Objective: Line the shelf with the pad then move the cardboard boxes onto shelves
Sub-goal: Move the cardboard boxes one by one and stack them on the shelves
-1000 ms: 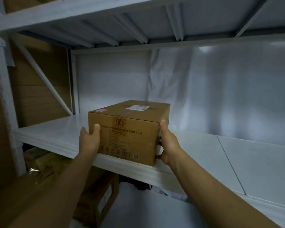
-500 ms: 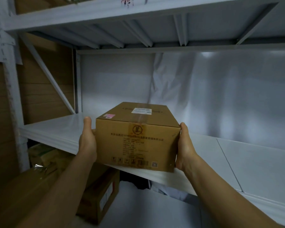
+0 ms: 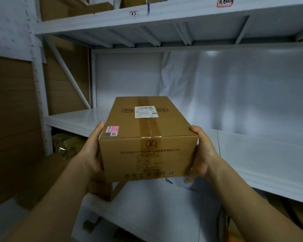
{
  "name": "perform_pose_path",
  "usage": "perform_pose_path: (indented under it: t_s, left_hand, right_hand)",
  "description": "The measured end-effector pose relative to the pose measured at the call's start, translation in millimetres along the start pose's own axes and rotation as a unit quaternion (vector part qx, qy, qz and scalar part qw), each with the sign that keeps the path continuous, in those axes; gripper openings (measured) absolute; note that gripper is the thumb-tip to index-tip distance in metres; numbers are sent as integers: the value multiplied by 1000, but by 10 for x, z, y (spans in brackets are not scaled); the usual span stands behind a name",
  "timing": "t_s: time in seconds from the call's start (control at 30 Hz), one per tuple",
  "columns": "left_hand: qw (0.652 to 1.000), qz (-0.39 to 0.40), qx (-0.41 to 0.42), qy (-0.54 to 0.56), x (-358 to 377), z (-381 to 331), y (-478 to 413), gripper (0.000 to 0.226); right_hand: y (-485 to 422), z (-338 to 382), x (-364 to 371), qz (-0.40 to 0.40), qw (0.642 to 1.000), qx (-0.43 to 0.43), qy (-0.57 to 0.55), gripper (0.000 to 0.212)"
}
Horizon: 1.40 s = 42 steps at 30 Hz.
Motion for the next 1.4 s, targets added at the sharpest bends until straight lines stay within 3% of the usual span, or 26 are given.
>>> perform_pose_path:
  t_s: [0.1,0.13,0.37,0.5,0.6,0.7,0.83,0.97,1.17,1.4]
  left_hand:
    - [999,16,-30,-14,-23,302,233,72]
    - [999,18,-30,-10,-44,388,285,71]
    - [999,26,-19,26,-330,925,623,34]
    - [998,22,-17,54,-585,1234,786,36]
    - [997,-17,-20,77,-864,1472,849,28]
    - [992,-53,-37,105,-1127,1731,882,38]
    - [988,-67,-80,117,-1403,2078,895,65]
    - [987,-59,-130,72,-1449,2340,849,84]
    - [985,-75,-146,54,-1246,2535,578,33]
    - [981,-104,-164,28,-941,2721,171,20]
  right_hand:
    - [183,-218,-134,6,998,52,32,103]
    - [246,-270,-167,12,997,56,43,106]
    - [537,-603,-245,45,999,-10,-6,57]
    - [676,-859,-185,59,998,-22,-6,64]
    - [756,-1058,-107,79,997,-8,9,53]
    - [813,-1258,-41,112,992,4,49,64]
    - [915,-1589,-28,135,988,42,64,47]
    - [989,-2010,-190,103,988,114,26,42]
    - [1088,-2336,-524,18,987,158,-22,36]
    - [1112,-2402,-854,-71,979,174,-77,44]
Point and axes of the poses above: each hand's wrist, its own y-axis away from the middle knuckle, its own x-axis out of the palm, z = x × y, the point moved 7 cm from there along -y, towards the middle knuckle, and after that the axes turned 15 degrees about -x, right-handed, at the moved point
